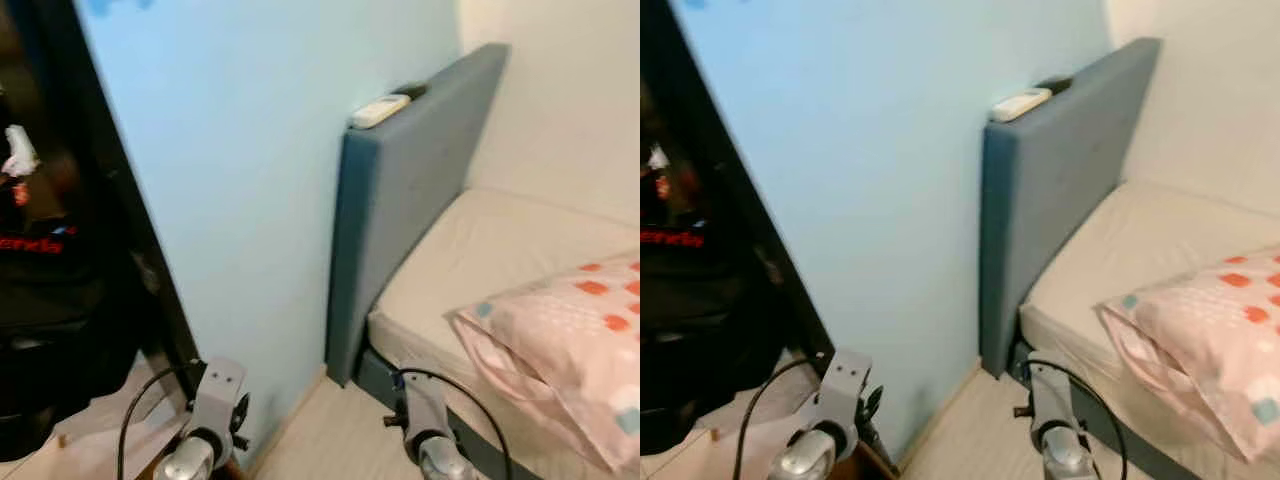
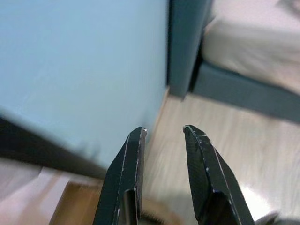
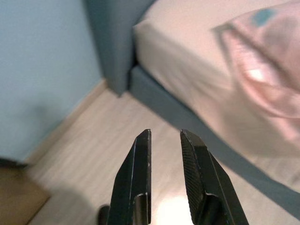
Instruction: Clean up the room
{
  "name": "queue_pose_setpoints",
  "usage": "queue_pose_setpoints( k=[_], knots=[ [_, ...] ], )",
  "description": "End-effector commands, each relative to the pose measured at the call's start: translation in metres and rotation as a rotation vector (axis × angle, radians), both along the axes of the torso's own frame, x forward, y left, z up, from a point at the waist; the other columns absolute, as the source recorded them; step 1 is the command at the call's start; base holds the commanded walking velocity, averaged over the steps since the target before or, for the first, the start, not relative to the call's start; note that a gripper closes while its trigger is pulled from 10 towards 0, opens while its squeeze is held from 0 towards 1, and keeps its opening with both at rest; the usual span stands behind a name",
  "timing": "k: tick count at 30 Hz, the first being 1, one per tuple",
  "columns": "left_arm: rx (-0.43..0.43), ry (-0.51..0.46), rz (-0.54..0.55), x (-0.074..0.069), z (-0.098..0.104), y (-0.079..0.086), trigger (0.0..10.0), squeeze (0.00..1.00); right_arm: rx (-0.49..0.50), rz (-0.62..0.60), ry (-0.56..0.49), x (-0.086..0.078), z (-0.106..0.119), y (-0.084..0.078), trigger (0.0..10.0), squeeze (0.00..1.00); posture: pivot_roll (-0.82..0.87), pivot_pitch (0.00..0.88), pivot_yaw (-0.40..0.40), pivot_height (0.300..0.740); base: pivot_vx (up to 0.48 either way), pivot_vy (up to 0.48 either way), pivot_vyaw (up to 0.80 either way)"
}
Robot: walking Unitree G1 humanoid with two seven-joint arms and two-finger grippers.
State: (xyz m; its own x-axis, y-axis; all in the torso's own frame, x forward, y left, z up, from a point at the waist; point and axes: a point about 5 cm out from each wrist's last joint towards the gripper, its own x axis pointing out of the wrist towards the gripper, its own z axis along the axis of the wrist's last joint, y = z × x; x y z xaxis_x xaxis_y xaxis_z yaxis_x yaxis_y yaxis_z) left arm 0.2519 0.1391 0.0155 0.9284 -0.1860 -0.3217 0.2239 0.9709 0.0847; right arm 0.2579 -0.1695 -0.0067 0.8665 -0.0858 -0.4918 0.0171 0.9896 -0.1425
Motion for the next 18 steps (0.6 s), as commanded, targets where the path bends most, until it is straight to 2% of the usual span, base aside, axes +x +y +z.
queue_pose_setpoints(
  k=[1,8,14,18],
  knots=[
    [0.017,0.02,0.01,-0.004,-0.005,0.005,10.0,0.0,0.025,0.002,0.014,-0.004,-0.004,0.006,10.0,0.0,-0.02,0.066,0.004,0.74,0.0,0.0,-0.8],
    [0.014,0.012,0.011,-0.002,-0.003,0.005,10.0,0.0,0.026,0.005,0.01,-0.004,-0.004,0.007,10.0,0.0,-0.02,0.065,0.004,0.74,0.0,0.0,-0.8],
    [0.019,0.072,0.036,-0.01,-0.017,0.011,10.0,0.0,0.022,0.006,0.0,-0.004,-0.003,0.009,10.0,0.0,-0.02,0.064,0.009,0.74,0.0,0.0,-0.8],
    [0.014,0.071,0.044,-0.011,-0.017,0.012,10.0,0.0,0.021,0.007,-0.002,-0.004,-0.003,0.009,10.0,0.0,-0.01,0.063,0.006,0.74,0.0,0.0,-0.8]
  ],
)
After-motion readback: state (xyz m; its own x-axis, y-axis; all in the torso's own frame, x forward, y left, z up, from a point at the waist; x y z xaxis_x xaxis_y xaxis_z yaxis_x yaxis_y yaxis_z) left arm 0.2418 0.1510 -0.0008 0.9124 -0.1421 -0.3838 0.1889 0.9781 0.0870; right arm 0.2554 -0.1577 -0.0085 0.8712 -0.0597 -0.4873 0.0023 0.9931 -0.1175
